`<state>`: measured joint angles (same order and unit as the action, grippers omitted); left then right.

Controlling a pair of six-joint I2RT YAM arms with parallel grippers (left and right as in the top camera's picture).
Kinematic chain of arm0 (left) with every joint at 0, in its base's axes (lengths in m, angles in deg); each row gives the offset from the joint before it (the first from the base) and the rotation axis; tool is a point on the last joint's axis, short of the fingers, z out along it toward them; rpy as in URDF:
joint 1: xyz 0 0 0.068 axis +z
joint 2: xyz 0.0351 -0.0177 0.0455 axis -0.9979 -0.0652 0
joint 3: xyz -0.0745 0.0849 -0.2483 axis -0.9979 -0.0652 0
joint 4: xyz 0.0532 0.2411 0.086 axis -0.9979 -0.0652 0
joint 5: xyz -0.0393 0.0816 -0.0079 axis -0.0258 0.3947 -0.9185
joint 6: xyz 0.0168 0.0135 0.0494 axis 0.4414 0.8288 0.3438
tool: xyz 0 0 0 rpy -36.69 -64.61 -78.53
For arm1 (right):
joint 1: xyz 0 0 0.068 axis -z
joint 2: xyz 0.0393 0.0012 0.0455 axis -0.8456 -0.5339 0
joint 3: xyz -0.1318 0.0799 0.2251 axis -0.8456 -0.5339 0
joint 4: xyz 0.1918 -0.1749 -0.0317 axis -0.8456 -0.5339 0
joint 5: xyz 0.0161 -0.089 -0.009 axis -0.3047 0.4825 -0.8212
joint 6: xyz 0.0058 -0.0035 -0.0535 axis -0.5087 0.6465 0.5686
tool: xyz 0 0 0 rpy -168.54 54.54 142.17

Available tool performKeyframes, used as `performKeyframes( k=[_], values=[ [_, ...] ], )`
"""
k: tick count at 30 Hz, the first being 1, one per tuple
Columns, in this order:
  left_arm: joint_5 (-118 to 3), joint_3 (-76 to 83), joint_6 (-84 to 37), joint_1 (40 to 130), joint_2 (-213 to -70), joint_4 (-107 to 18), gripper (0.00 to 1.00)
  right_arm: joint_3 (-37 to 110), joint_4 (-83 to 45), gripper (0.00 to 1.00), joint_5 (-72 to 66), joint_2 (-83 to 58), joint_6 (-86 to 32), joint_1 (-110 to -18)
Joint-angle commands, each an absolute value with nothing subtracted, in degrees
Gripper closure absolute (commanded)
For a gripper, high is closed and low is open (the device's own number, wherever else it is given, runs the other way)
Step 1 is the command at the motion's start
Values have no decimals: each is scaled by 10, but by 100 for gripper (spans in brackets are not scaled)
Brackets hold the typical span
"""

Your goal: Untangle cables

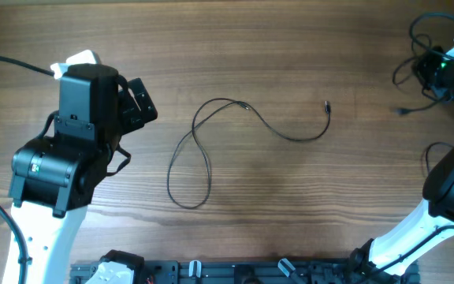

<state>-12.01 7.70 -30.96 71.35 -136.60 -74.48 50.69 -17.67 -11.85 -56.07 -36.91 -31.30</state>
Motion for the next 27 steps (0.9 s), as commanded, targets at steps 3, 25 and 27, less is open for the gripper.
performKeyframes(
  k=[3, 25, 27],
  values=[
    [-122, 79, -313, 717, -1362, -744, 0, 501, -213, 70, -84, -576, -374, -293],
    [-122, 79, -313, 717, -1362, -744, 0, 501, -362, 0, 26, -575, -328, -268],
    [-122, 79, -313, 717, -1362, -744, 0, 501, -356, 0, -34, -575, -246, -267]
  ],
)
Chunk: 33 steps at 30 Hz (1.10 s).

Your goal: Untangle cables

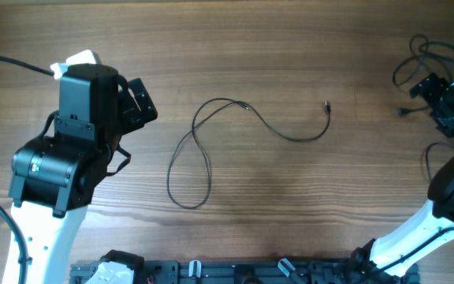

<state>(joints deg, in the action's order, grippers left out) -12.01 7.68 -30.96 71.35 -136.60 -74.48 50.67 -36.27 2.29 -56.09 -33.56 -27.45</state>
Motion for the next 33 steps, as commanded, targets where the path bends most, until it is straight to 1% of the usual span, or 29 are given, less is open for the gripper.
performKeyframes(
  k=[1, 3, 4, 5, 8, 13, 17, 21, 25, 29, 33],
  values=[
    [-122, 79, -313, 717, -1362, -744, 0, 501, -355, 0, -57, -575, -219, -267],
    [-122, 79, -313, 717, -1362, -744, 0, 501, -356, 1, -112, -575, -191, -268],
    [-122, 79, -313, 717, -1362, -744, 0, 501, -361, 6, -150, -574, -169, -269],
    [-122, 79, -313, 717, -1362, -744, 0, 501, -365, 7, -169, -571, -158, -271],
    [-122, 79, -313, 717, -1362, -744, 0, 501, -375, 7, -177, -554, -149, -285],
    [-122, 79, -313, 717, -1362, -744, 0, 501, -385, 6, -177, -487, -117, -346],
    [-122, 79, -313, 717, -1362, -744, 0, 501, -397, 3, -178, -454, -97, -420],
    [-122, 79, -313, 717, -1362, -744, 0, 501, -402, 1, -193, -454, -102, -492],
    [-122, 79, -313, 717, -1362, -744, 0, 501, -398, 0, -205, -454, -147, -570],
    [-122, 79, -313, 717, -1362, -744, 0, 501, -391, 0, -206, -454, -240, -650],
    [-122, 79, -313, 717, -1362, -744, 0, 501, -377, 0, -202, -455, -267, -721]
  ],
)
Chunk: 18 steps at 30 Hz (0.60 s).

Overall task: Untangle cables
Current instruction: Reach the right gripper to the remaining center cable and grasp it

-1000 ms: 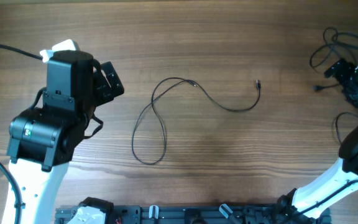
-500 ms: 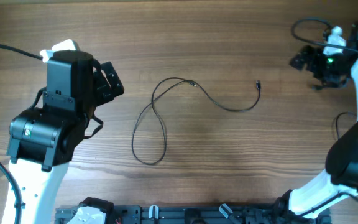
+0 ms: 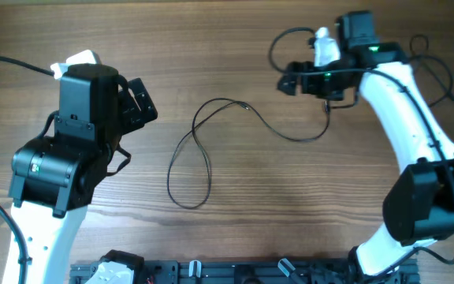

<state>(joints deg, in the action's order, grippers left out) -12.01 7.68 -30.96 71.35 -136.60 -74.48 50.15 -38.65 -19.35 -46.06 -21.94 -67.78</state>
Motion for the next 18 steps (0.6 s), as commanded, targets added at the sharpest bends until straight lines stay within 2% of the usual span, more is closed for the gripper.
performKeyframes(
  k=[1, 8, 14, 18],
  values=[
    [-122, 79, -313, 717, -1362, -744, 0, 501, -369, 0, -202, -456, -278, -741],
    [-122, 79, -313, 717, -1362, -744, 0, 501, -306, 0, -163, -504, -420, -856],
    [-122, 79, -313, 717, -1362, -744, 0, 501, -290, 0, -161, -579, -498, -926],
    [-122, 79, -313, 717, -1362, -744, 0, 501, -268, 0, -175, -615, -505, -960]
  ],
)
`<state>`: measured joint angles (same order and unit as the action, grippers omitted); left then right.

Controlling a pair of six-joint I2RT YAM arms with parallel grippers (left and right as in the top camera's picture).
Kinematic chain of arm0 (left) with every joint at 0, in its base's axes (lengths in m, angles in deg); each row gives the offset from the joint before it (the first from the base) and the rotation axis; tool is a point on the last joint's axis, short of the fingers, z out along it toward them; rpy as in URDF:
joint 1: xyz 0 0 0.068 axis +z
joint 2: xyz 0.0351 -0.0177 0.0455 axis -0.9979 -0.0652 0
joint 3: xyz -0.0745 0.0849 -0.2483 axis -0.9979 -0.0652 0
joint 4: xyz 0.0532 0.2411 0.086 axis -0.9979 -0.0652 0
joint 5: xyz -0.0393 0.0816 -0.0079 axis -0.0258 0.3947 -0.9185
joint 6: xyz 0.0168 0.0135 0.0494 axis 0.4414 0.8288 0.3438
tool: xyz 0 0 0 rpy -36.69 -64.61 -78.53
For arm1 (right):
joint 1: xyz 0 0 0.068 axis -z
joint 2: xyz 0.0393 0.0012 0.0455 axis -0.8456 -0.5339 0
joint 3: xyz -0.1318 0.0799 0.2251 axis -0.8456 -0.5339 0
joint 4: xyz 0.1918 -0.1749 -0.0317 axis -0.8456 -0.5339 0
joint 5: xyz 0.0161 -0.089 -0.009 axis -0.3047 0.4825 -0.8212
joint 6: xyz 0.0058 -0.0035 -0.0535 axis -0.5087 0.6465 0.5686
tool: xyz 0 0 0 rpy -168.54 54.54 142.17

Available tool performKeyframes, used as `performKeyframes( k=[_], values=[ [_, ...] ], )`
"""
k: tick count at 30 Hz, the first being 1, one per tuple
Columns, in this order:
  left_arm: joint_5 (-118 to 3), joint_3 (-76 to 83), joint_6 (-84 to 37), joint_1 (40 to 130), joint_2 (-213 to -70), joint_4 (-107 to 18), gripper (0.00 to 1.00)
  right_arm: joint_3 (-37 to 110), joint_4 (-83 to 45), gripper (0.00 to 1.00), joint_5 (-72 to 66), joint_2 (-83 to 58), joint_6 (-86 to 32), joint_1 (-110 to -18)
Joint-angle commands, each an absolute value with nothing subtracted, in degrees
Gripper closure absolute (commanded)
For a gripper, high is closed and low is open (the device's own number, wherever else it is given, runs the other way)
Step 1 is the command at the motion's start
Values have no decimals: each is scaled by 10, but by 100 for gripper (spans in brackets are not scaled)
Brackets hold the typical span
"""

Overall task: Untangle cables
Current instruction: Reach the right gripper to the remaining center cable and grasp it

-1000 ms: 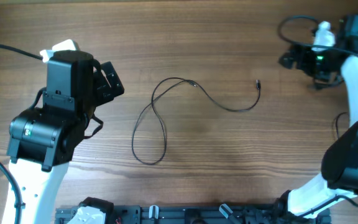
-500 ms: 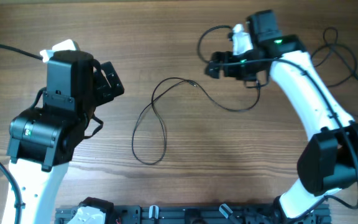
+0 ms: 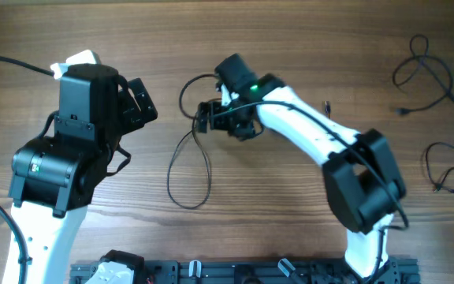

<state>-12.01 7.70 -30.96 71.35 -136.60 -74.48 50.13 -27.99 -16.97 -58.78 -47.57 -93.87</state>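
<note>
A thin black cable [image 3: 187, 170] lies in the middle of the table. It makes a long loop on the left, and its plug end [image 3: 327, 104] shows to the right of my right arm. My right gripper [image 3: 204, 119] hangs over the top of that loop, pointing left with its fingers looking spread. The arm hides the cable's upper stretch. Whether the fingers touch the cable cannot be told. Two more black cables lie apart at the far right, one [image 3: 424, 69] above the other [image 3: 448, 170]. My left gripper [image 3: 140, 101] rests at the left, away from every cable.
A white object [image 3: 81, 57] peeks out behind the left arm. The right arm's own black wire [image 3: 186, 88] loops off its wrist. A black rail [image 3: 243, 272] runs along the front edge.
My right gripper was above the middle cable's right end and is now over the top of its left loop. The two far-right cables show fully. The left arm has not moved.
My right gripper was first at the far right edge among a bunch of black cables, and was still there a little lower. Then it stood over the middle cable's right end, leaving those cables spread at the right. Now it is over the loop. The middle cable kept its shape.
</note>
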Motion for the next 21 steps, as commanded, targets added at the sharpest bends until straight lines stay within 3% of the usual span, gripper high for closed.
performKeyframes(
  k=[1, 21],
  values=[
    [-122, 79, -313, 717, -1362, -744, 0, 501, -262, 0, -177, -621, -505, -967],
    [-122, 79, -313, 717, -1362, -744, 0, 501, -146, 0, -250, -745, -538, -997]
  ],
)
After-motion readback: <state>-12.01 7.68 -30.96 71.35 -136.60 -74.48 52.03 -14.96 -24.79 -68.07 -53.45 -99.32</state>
